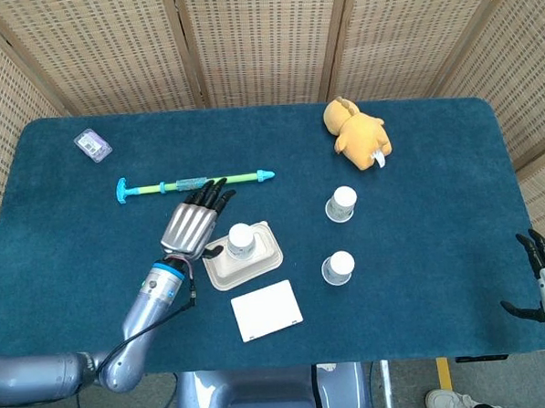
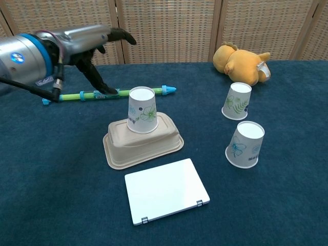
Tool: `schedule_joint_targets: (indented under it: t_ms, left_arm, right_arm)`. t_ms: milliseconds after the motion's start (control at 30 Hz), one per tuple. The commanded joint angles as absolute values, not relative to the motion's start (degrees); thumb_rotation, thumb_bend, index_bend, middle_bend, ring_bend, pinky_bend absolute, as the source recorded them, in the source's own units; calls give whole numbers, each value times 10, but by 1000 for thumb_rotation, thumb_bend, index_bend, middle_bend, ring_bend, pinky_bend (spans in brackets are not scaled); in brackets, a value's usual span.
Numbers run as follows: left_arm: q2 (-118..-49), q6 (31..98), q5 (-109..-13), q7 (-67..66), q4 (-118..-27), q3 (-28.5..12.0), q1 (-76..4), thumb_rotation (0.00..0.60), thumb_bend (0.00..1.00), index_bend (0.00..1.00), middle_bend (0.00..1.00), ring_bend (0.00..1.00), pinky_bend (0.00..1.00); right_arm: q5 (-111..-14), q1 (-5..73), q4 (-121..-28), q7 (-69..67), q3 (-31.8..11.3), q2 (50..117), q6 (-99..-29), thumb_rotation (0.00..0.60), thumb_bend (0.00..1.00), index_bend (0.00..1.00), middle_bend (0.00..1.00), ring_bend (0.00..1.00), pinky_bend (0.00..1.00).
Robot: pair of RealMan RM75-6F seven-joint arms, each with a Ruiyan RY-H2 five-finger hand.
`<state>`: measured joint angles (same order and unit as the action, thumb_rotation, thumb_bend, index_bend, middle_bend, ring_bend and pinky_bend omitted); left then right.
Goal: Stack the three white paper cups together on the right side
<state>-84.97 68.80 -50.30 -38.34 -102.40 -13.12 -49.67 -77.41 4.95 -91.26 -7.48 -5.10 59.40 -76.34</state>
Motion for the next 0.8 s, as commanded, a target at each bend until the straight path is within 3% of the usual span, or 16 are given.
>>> schedule_joint_targets:
  t_ms: [33, 200, 400, 567, 800]
  left_arm:
    - [-792, 779, -577, -346, -1081, -100, -427, 600, 225, 101, 0, 0, 159]
    - [-734, 863, -674, -304, -1099, -23, -332, 600, 225, 101, 0, 0, 158]
    - [-713, 965, -772, -220, -1034, 66, -209, 600, 225, 101, 0, 0, 158]
    - [-705, 980, -789, -185, -1001, 92, -156, 600, 226, 115, 0, 0, 158]
    - [-708, 967, -796, -150, -971, 83, -122, 600, 227, 116, 0, 0, 158]
  right_arm:
    - [-771, 52, -911, -72, -51, 597, -758, 600, 130, 7, 0, 0, 11]
    - [-766, 58, -910, -55, -49, 606, -747, 600, 129, 7, 0, 0, 11]
    - [-778, 63, -900, -47, -55, 627, -761, 600, 129, 68, 0, 0, 32]
    - [-797, 90, -891, -48, -75, 654, -763, 600, 125, 189, 0, 0, 127]
    - [-803, 186, -948, 21, -125, 669, -699, 600, 167, 243, 0, 0, 183]
